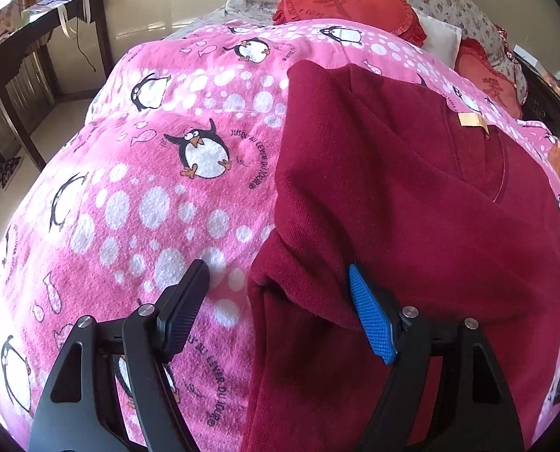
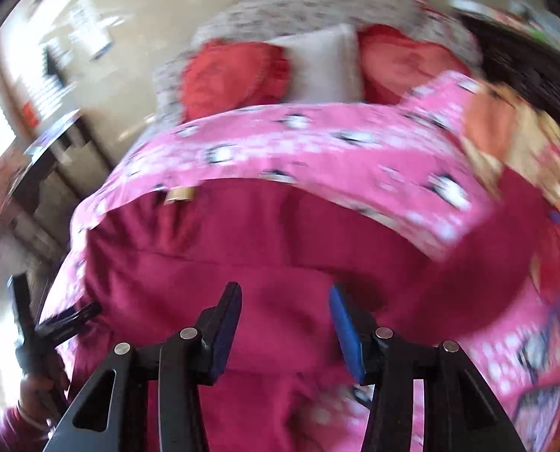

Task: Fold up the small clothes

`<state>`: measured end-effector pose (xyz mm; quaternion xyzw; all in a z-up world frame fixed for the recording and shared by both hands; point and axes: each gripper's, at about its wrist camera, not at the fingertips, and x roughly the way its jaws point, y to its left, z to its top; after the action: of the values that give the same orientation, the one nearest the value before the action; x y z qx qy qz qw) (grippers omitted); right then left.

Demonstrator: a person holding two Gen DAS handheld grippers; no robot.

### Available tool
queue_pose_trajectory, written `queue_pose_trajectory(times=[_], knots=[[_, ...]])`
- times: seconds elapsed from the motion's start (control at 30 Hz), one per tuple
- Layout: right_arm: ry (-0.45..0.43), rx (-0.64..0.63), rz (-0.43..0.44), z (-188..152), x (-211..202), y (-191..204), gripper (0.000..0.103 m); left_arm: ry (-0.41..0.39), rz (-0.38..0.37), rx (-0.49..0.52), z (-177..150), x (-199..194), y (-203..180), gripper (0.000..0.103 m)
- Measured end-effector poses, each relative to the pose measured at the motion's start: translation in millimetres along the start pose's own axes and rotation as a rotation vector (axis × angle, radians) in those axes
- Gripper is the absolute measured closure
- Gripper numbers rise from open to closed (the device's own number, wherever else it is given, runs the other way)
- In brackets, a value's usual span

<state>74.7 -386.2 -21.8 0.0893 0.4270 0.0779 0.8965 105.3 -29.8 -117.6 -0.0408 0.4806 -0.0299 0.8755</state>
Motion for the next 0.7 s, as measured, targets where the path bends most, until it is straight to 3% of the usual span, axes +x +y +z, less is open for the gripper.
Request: queue_pose_trajectory(times=[0.1, 0.3, 0.37, 0.43, 0.5, 0.7], knots=[[0.047, -0.182, 0.072, 12.0, 47.8, 47.8, 0.057, 0.006, -0.007, -0.015, -3.6, -2.8, 4.7, 0.027], [0.147, -0.423, 0.091, 13.2, 120.4, 101.4, 0.058, 0.015, -0.023, -0.013, -4.2, -3.7, 11.0, 0.027], [0.173, -0.462, 0.073, 9.6, 136.1, 106.0, 0.067, 0.013, -0.020, -0.009, -4.2, -3.3, 10.6, 0.027], [0.166, -0.500, 0.033, 6.1, 142.2, 109.4, 0.086, 0.007, -0.014, -0.006, -4.6, -3.5, 9.6, 0.027], [0.155, -0.499, 0.034, 8.3, 138.9, 110.9, 0.096, -0.003, -0.010, -0.006, -3.8, -5.3, 8.5, 0.027], [0.042, -0.496, -0.063, 22.1, 120.6, 112.3, 0.099, -0.053, 0.003, -0.048, 2.5, -6.5, 8.8, 0.027]])
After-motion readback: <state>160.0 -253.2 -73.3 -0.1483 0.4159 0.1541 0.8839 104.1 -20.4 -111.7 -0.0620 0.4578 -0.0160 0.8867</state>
